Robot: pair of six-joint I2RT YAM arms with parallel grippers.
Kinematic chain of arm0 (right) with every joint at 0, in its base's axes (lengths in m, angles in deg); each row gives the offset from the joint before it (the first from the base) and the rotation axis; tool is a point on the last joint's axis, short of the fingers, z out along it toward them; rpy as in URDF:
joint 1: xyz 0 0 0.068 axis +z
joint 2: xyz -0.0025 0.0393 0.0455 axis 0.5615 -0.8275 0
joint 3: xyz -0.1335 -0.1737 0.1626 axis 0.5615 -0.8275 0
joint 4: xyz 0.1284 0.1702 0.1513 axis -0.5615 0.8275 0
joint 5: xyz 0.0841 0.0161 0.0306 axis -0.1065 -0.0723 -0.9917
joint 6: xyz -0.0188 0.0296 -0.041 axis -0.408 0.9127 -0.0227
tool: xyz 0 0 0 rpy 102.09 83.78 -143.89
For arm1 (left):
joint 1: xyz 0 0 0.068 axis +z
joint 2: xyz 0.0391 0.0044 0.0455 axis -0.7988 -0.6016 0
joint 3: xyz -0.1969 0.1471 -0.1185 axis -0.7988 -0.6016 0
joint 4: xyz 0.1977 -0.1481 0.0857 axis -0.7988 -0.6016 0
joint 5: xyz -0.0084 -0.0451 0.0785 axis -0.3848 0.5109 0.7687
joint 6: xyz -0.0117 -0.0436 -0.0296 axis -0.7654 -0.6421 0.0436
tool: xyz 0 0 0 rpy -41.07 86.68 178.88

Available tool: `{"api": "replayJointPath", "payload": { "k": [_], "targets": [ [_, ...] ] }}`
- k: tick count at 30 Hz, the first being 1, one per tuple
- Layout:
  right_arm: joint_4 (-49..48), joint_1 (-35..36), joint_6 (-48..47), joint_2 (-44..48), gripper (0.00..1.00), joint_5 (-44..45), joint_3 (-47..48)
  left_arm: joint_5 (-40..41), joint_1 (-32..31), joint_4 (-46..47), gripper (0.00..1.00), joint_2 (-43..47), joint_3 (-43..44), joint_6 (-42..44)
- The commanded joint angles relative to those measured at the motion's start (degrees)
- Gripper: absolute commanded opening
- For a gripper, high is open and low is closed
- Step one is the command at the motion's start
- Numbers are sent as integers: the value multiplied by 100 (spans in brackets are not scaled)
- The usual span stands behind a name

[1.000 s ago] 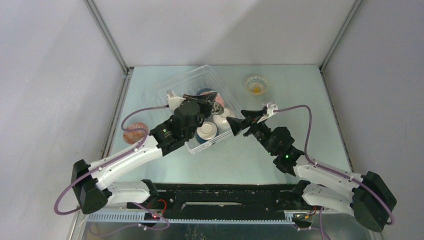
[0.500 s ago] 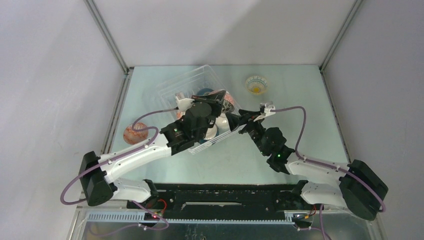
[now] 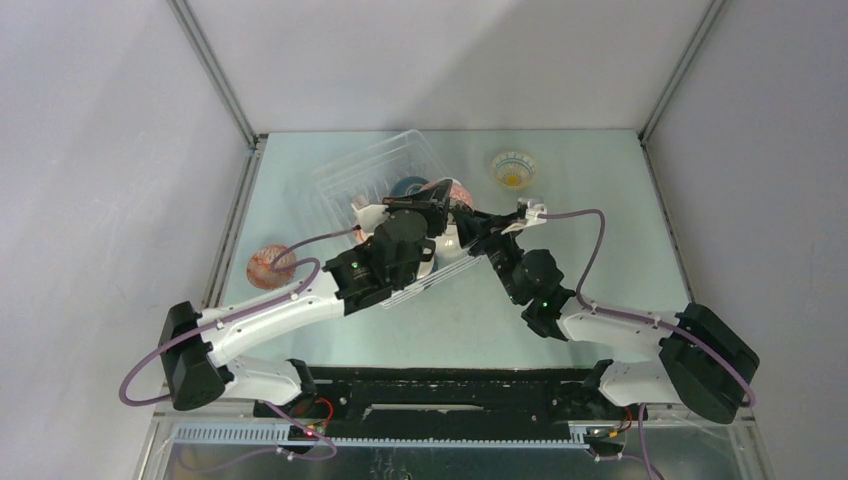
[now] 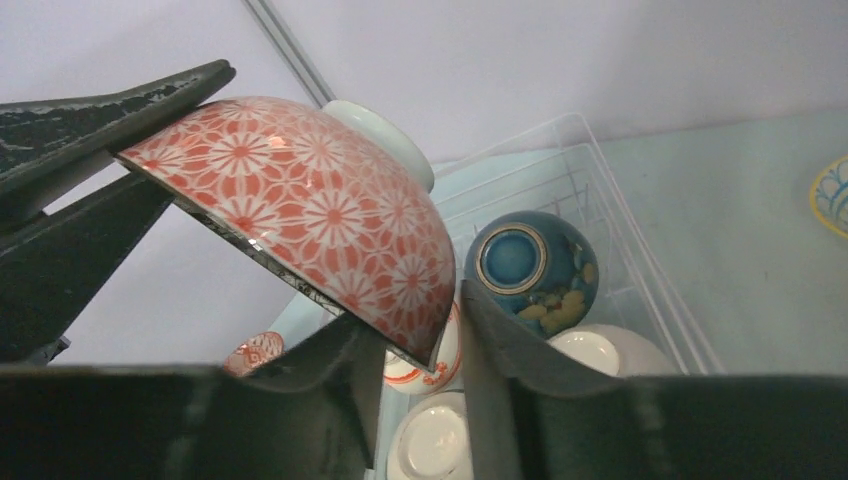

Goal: Unload the bowls from the dish rack

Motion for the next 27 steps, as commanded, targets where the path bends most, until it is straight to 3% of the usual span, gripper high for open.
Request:
{"api": "replayJointPath", "payload": {
  "k": [1, 6, 13, 18, 23, 27],
  "targets": [
    [-436, 35, 46, -86, 35, 349, 235, 372, -101, 290, 2, 189, 135, -272],
    [-482, 34, 51, -96, 0, 666, 235, 400, -112, 294, 22, 190, 94, -169],
    [-622, 9, 96, -186, 0, 1239, 269, 147, -138, 281, 43, 233, -97, -457],
    [-114, -133, 145, -196, 0, 1740, 502, -51, -173, 277, 60, 437, -205, -226],
    [1452, -706, 728, 101, 0, 1505, 788, 33, -143, -101, 76, 842, -310, 497],
    [3215, -1601, 1591, 472, 0, 1009, 1133, -183, 112, -526, 80, 1214, -472, 1491]
  ]
}}
